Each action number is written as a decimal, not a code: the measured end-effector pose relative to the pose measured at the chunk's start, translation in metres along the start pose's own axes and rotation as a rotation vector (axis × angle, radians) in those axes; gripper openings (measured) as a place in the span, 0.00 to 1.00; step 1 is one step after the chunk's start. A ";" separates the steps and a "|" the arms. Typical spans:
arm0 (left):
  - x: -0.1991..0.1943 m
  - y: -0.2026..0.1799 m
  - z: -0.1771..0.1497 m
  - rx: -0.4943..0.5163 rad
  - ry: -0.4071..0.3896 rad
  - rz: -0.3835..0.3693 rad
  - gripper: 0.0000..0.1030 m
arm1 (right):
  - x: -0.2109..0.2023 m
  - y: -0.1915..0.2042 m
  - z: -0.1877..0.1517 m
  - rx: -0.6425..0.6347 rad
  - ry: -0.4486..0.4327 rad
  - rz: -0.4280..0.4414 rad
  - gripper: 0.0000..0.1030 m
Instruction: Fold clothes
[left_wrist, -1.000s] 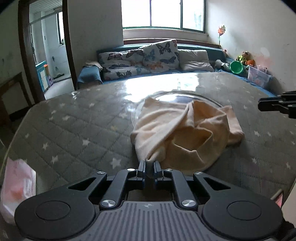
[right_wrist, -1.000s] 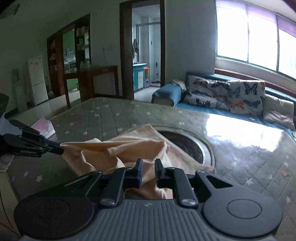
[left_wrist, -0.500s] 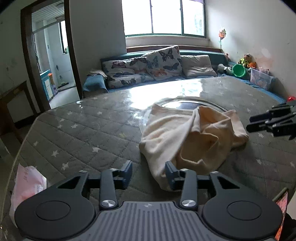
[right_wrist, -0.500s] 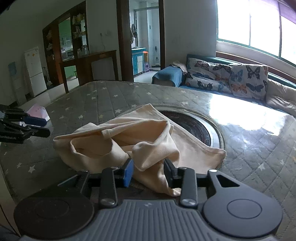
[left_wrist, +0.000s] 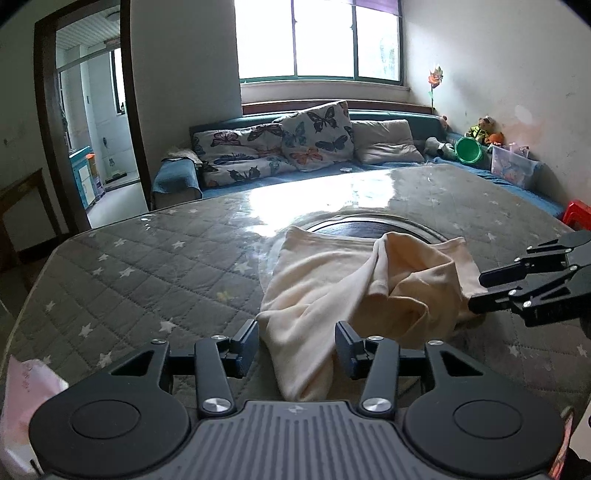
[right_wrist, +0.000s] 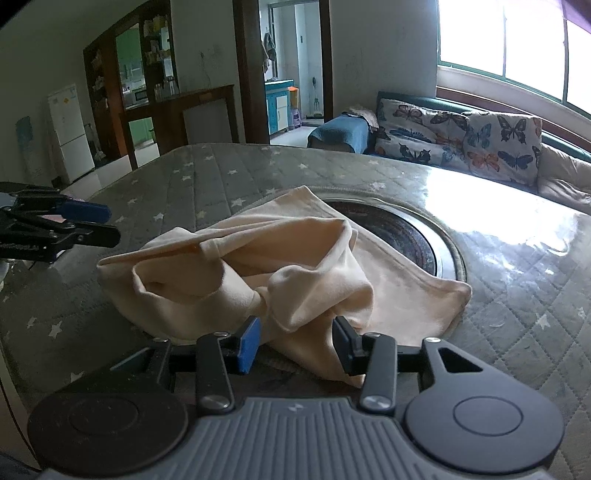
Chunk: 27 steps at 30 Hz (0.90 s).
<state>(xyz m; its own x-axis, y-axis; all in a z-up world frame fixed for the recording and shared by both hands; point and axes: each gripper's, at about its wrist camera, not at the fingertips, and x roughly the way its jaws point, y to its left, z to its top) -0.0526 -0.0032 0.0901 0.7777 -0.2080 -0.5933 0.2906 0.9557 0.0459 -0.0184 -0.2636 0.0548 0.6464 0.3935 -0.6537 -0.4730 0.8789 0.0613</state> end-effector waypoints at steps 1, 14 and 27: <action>0.003 -0.001 0.001 0.002 0.002 -0.003 0.48 | 0.001 0.000 0.000 0.000 0.001 -0.001 0.43; 0.028 -0.005 0.005 0.003 0.035 -0.010 0.54 | 0.009 -0.007 0.001 0.011 0.010 -0.009 0.49; 0.048 -0.005 0.018 0.009 0.036 -0.042 0.54 | 0.018 -0.026 0.033 0.059 -0.054 -0.032 0.49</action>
